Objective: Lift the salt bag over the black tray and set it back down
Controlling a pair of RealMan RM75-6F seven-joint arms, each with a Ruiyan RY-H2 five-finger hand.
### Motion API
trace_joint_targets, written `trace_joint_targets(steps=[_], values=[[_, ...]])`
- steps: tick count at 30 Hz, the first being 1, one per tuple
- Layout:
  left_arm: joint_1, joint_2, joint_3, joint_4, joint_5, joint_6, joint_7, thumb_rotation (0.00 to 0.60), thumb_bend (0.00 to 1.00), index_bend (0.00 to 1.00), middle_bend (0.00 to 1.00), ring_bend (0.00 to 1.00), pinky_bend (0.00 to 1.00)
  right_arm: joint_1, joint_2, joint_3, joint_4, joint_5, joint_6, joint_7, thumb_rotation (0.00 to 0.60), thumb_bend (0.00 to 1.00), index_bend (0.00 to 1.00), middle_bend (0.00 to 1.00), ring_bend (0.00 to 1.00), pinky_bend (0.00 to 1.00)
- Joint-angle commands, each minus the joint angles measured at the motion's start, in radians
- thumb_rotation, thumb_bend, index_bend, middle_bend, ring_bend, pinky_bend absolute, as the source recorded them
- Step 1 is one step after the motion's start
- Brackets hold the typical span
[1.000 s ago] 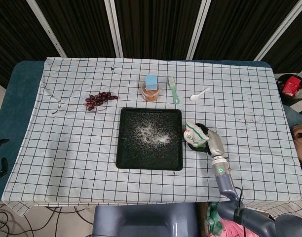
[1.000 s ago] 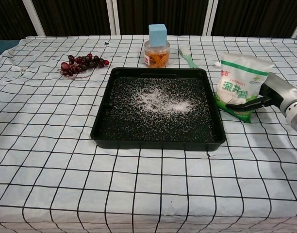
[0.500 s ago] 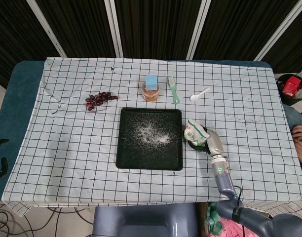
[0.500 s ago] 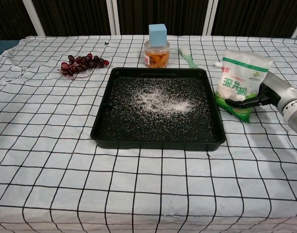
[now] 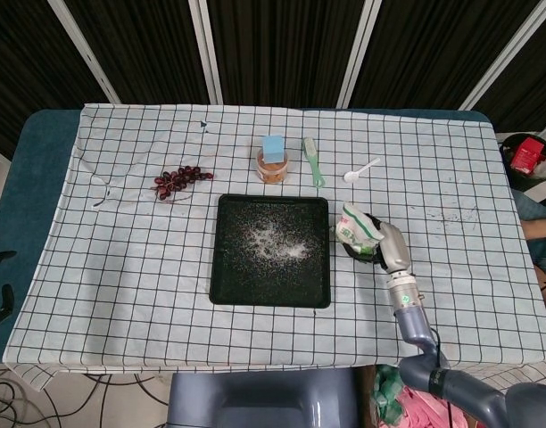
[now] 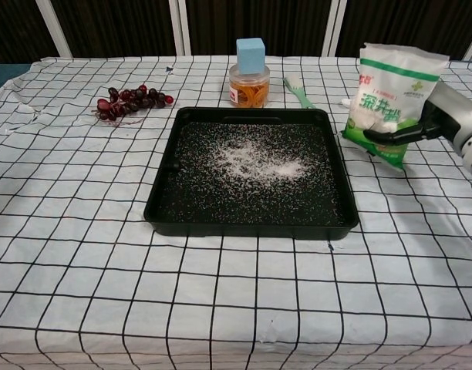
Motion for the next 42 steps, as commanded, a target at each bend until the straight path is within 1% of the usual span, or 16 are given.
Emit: trace_joint_targets(steps=[1, 3, 5, 7, 9, 12, 15, 23, 26, 29, 38, 42], values=[[0.000, 0.000, 0.000, -0.001, 0.000, 0.001, 0.000, 0.600, 0.61, 0.22, 0.04, 0.00, 0.00, 0.001, 0.077, 0.003, -0.089, -0.012, -0.007, -0.027, 0.600, 0.32, 0.46, 0.41, 0.52, 0.46], [0.000, 0.000, 0.000, -0.001, 0.000, 0.001, 0.001, 0.600, 0.61, 0.22, 0.04, 0.00, 0.00, 0.003, 0.111, 0.001, -0.131, -0.011, -0.025, -0.042, 0.600, 0.32, 0.46, 0.41, 0.52, 0.46], [0.001, 0.000, 0.000, -0.002, 0.000, 0.001, 0.001, 0.600, 0.61, 0.22, 0.04, 0.00, 0.00, 0.010, 0.179, -0.010, -0.209, -0.011, -0.070, -0.075, 0.600, 0.32, 0.46, 0.41, 0.52, 0.46], [0.002, 0.000, 0.001, -0.004, 0.001, 0.002, 0.002, 0.600, 0.61, 0.22, 0.04, 0.00, 0.00, 0.037, 0.269, -0.035, -0.297, -0.025, -0.153, -0.152, 0.600, 0.32, 0.46, 0.41, 0.52, 0.46], [0.002, 0.000, 0.001, -0.005, 0.001, 0.003, 0.003, 0.600, 0.61, 0.22, 0.04, 0.00, 0.00, 0.064, 0.345, -0.040, -0.381, 0.005, -0.241, -0.212, 0.600, 0.32, 0.47, 0.41, 0.52, 0.47], [0.001, 0.000, 0.001, -0.007, 0.001, 0.002, 0.002, 0.600, 0.61, 0.22, 0.04, 0.00, 0.00, 0.107, 0.412, -0.039, -0.447, 0.060, -0.342, -0.292, 0.600, 0.32, 0.47, 0.41, 0.52, 0.48], [0.002, 0.001, 0.001, -0.007, 0.002, 0.002, 0.001, 0.600, 0.61, 0.22, 0.04, 0.00, 0.00, 0.143, 0.449, -0.037, -0.478, 0.108, -0.403, -0.357, 0.600, 0.32, 0.47, 0.41, 0.52, 0.48], [0.001, 0.003, 0.002, -0.008, 0.002, -0.001, -0.002, 0.600, 0.61, 0.22, 0.04, 0.00, 0.00, 0.206, 0.496, -0.039, -0.511, 0.219, -0.481, -0.469, 0.600, 0.34, 0.47, 0.41, 0.52, 0.48], [0.002, 0.003, 0.001, -0.009, 0.002, 0.001, -0.004, 0.600, 0.61, 0.22, 0.04, 0.00, 0.00, 0.263, 0.545, -0.045, -0.533, 0.283, -0.561, -0.525, 0.600, 0.35, 0.48, 0.41, 0.52, 0.48], [0.002, 0.003, 0.002, -0.010, 0.004, 0.001, -0.003, 0.600, 0.61, 0.22, 0.04, 0.00, 0.00, 0.304, 0.577, -0.052, -0.555, 0.344, -0.600, -0.558, 0.600, 0.36, 0.48, 0.41, 0.52, 0.48], [0.003, 0.003, 0.002, -0.010, 0.005, 0.004, -0.003, 0.600, 0.61, 0.22, 0.04, 0.00, 0.00, 0.408, 0.642, -0.097, -0.593, 0.473, -0.669, -0.629, 0.600, 0.37, 0.48, 0.41, 0.53, 0.49], [0.003, 0.002, 0.002, -0.010, 0.006, 0.005, -0.002, 0.600, 0.61, 0.22, 0.04, 0.00, 0.00, 0.467, 0.670, -0.134, -0.608, 0.547, -0.695, -0.659, 0.600, 0.37, 0.48, 0.41, 0.53, 0.49]])
